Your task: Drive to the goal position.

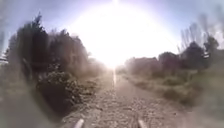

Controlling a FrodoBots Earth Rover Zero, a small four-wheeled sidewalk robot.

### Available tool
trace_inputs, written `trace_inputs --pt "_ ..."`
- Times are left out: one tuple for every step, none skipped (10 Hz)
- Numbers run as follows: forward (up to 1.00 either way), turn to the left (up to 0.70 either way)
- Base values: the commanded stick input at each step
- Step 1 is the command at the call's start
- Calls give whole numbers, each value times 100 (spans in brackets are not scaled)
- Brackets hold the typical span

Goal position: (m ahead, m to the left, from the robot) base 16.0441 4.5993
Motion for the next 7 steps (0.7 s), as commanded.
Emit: trace_inputs --pt "50 0" --pt "50 0" --pt "50 0" --pt "50 0" --pt "50 0" --pt "50 0" --pt "50 0"
